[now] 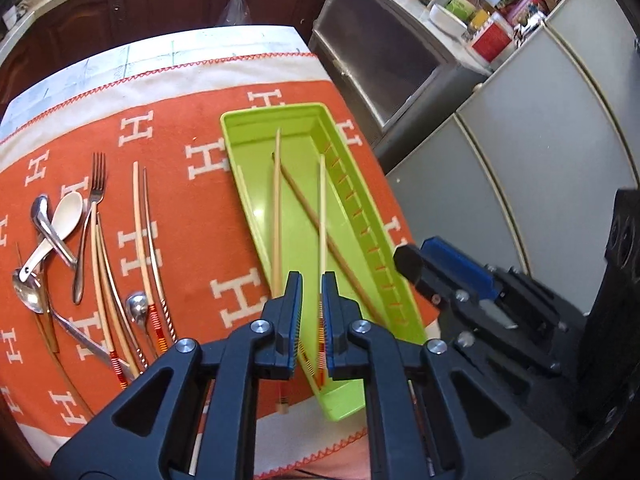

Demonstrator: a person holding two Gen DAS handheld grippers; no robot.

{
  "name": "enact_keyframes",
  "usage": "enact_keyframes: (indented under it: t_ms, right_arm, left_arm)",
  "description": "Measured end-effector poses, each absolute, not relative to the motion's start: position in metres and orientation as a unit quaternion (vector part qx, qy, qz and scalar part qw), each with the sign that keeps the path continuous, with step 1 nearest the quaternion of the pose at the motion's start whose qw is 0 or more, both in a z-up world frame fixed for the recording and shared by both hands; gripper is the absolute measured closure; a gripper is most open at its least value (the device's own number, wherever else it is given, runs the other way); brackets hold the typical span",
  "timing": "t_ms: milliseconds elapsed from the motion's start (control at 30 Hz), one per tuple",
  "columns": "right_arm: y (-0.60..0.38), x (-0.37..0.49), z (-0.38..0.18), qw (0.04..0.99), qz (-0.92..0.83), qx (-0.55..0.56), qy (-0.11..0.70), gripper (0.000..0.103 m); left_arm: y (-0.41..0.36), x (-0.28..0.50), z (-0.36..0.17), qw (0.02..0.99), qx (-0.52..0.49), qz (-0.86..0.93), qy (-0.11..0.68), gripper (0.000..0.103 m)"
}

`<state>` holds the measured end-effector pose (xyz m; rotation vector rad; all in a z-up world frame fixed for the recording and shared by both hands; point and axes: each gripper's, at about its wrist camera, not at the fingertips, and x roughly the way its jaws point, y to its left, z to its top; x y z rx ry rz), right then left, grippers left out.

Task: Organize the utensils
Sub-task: 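Move both held chopsticks over the green tray and release them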

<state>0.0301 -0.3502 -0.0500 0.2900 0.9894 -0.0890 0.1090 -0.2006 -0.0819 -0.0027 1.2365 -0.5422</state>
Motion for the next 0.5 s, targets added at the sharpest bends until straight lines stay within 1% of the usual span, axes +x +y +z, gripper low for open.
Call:
enact_keyframes:
  t_ms: [333, 500]
  right_arm:
    - [-0.33, 0.02, -0.065, 0.859, -0.028, 0.154, 0.488, 0.08]
    - [-0.324, 0.022, -0.074, 0.851, -0.015, 0.177, 0.494, 0.08]
  left_arm:
    - [-0.161, 0.095, -0.07, 0.799, 0.0, -0.248, 0.548, 0.096]
    - [-0.139, 0.103, -0.081, 0.799, 0.006, -0.237, 0.553, 0.096]
